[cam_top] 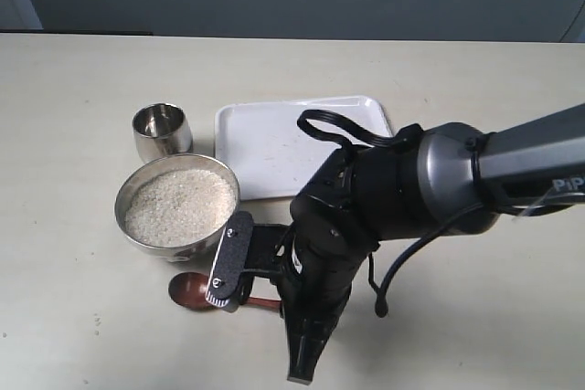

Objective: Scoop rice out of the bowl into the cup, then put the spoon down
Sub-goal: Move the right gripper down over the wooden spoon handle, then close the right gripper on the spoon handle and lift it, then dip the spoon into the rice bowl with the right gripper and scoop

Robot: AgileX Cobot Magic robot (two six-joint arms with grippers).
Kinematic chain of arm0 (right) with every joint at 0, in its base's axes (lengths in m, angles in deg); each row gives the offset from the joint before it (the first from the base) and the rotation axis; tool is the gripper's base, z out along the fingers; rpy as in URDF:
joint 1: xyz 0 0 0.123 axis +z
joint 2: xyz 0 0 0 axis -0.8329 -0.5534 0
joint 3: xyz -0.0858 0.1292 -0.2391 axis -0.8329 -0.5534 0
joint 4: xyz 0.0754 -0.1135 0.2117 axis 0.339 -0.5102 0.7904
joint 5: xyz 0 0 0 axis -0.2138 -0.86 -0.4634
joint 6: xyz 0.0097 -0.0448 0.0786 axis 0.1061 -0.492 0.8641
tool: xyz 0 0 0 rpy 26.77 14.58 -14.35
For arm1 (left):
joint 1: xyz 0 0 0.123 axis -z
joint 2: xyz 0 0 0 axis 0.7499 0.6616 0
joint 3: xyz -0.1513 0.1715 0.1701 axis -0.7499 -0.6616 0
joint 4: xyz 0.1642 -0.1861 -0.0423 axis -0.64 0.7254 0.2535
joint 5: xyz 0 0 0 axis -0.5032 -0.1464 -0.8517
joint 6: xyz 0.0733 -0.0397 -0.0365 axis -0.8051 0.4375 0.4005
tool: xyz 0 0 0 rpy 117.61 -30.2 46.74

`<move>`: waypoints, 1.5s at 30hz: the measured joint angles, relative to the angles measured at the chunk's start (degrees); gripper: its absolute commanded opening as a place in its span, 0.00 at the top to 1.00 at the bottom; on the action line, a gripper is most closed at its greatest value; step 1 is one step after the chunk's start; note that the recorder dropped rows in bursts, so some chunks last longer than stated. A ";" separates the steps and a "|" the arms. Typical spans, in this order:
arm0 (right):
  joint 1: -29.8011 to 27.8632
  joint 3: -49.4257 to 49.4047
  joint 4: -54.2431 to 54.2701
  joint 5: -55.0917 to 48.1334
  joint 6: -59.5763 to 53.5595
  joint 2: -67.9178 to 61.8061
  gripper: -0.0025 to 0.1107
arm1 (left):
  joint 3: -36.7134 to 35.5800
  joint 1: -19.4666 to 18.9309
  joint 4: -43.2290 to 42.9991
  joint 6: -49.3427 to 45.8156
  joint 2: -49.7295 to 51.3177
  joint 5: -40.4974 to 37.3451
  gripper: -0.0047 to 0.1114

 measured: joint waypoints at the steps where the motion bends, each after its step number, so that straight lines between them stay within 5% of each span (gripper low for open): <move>1: 0.00 0.00 -0.13 0.00 0.00 0.00 0.98 | 0.00 0.00 0.00 0.00 0.00 0.00 0.96; 11: 1.00 0.00 -0.67 -10.28 -3.81 4.63 0.98 | 0.00 0.00 0.00 0.00 0.00 0.00 0.96; 20: 8.61 0.54 -2.44 -14.66 -10.19 15.41 0.99 | 0.00 0.00 0.00 0.00 0.00 0.00 0.96; 39: 10.34 3.96 -44.15 -17.58 3.60 13.08 0.99 | 0.00 0.00 0.00 0.00 0.00 0.00 0.96; 45: 10.34 9.98 -47.99 -17.78 5.64 8.17 0.99 | 0.00 0.00 0.00 0.00 0.00 0.00 0.96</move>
